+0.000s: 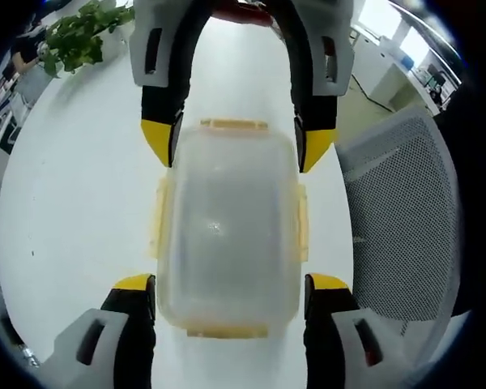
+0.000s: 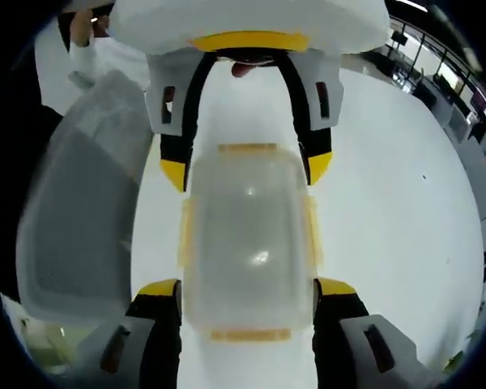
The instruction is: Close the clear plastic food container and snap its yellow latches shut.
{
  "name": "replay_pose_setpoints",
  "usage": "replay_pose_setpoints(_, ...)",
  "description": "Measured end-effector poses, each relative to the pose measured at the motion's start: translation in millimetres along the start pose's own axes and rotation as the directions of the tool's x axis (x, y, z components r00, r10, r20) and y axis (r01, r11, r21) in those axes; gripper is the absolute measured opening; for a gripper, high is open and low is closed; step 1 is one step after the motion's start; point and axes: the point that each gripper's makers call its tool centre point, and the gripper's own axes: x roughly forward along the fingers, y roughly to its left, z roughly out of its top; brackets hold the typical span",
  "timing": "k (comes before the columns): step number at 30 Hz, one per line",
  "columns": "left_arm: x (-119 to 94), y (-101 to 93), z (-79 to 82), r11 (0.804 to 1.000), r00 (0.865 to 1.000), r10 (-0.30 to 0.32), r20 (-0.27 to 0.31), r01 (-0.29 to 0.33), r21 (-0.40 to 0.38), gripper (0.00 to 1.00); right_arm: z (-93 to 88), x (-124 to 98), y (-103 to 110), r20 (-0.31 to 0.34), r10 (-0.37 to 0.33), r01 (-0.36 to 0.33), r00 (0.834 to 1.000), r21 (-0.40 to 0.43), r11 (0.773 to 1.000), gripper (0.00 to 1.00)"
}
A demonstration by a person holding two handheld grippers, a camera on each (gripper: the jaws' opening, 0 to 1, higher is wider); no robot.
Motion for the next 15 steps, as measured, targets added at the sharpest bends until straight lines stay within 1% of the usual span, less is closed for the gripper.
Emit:
replay_pose_setpoints(4,4.0,-1.1,-3.3,1.0,1.0,0.006,-0.018,-0.006,0.016,0.75,-0.4,0.6,-1.1,-0.008,-0.004,0.004,1.0,-0.024,1.0,0.66)
replay_pose_setpoints(8,4.8,0.3,-4.6,1.0,1.0,0.014,-0.02,-0.014,0.007,0.75,-1.4,1.7,-2.9,-0.023,-0.019,0.017,1.0,-0.06,0.998,0.66)
replay_pose_setpoints(15,6.7,1.4,-5.9,1.0,1.0,0.022,-0.022,-0.023,-0.006,0.76,-0.2,2.4,-4.4,-0.028,-0.024,0.022,0.999,-0.073,0.997,0.68)
